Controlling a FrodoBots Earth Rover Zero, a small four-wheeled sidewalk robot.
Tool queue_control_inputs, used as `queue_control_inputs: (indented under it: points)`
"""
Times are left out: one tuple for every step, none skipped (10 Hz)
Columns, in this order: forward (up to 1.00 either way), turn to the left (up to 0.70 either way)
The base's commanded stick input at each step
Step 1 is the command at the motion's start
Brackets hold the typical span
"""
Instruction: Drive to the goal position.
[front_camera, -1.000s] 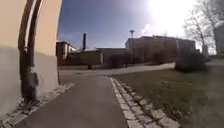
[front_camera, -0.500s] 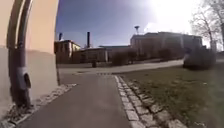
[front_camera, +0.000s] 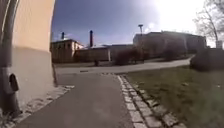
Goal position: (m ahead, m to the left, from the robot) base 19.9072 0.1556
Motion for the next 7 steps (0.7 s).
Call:
queue_control_inputs:
  points:
    - [0.70, 0.00]
    - [0.70, 0.00]
    - [0.77, 0.00]
    - [0.85, 0.00]
    - [0.85, 0.00]
    - [0.85, 0.00]
    - [0.85, 0.00]
